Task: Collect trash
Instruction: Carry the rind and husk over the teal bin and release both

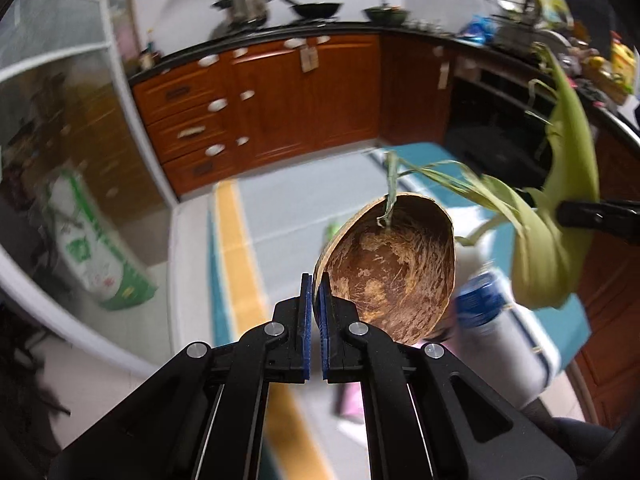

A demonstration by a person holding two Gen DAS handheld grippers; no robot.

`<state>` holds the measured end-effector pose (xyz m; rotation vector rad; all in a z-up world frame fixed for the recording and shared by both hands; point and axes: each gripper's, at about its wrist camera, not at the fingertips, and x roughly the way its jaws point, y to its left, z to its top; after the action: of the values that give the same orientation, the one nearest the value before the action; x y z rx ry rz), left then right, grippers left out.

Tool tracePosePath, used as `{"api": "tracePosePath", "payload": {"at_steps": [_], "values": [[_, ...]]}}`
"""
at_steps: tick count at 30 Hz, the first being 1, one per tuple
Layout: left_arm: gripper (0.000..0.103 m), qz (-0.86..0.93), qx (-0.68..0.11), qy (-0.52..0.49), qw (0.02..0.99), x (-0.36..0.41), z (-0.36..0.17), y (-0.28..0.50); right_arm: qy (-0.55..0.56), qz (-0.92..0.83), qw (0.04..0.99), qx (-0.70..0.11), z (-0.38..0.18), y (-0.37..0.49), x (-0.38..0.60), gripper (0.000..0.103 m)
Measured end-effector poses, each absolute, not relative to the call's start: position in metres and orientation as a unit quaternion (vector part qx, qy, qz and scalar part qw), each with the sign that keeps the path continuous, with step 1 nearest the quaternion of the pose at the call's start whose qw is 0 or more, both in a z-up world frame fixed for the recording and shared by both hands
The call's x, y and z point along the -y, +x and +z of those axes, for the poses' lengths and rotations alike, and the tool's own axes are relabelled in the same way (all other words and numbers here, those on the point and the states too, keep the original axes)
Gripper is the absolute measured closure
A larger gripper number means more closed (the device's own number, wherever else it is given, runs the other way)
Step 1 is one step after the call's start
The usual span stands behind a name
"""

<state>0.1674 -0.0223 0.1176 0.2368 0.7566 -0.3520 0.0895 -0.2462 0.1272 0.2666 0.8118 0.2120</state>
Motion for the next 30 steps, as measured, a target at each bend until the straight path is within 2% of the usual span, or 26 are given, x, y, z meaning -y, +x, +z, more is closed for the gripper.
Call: {"api": "tracePosePath", "payload": {"at_steps": [5,12,22,30], "values": [[0.099,-0.231,-0.361,0.137,0.893,0.097,0.126,0.167,0.163,0.042,0.916,-0.364,0.133,0.069,0.317,0.085],[0.099,-0.312,-0.388,0.16,0.852,0.224,0.106,0.171,0.213,-0.053,0.909,-0.354,0.11,0.039,0.432,0.085],[0.099,-0.391,-0.437,0.228,0.777,0.418,0.026,0.175,0.294,-0.146,0.87,-0.367,0.035,0.027,0.562,0.085],[0.099,-0.398,-0.463,0.278,0.741,0.498,-0.039,0.179,0.324,-0.178,0.832,-0.414,-0.028,0.042,0.608,0.085]]}}
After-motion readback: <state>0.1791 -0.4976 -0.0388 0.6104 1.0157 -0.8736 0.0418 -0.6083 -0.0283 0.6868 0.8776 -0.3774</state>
